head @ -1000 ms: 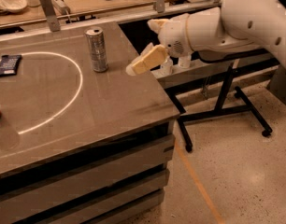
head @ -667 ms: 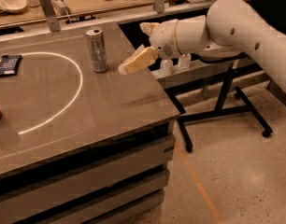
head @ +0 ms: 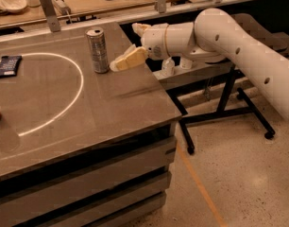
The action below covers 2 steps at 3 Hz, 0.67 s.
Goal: Move redbull can near rxbar blueberry
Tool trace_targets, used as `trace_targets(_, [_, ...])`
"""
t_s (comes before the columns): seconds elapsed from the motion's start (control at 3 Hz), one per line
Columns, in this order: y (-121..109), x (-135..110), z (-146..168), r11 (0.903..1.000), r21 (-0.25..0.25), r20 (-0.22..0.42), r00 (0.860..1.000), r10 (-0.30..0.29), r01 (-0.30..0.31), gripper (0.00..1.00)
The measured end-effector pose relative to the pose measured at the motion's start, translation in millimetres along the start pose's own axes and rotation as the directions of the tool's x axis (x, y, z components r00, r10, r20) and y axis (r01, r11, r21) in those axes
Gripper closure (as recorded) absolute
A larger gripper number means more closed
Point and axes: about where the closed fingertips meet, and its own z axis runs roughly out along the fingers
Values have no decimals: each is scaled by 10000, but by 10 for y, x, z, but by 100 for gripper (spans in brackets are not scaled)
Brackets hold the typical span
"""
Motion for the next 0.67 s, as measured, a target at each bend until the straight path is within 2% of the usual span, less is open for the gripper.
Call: trace_targets(0.67, [4,-12,108,9999,-28,202,9997,101,-100,0])
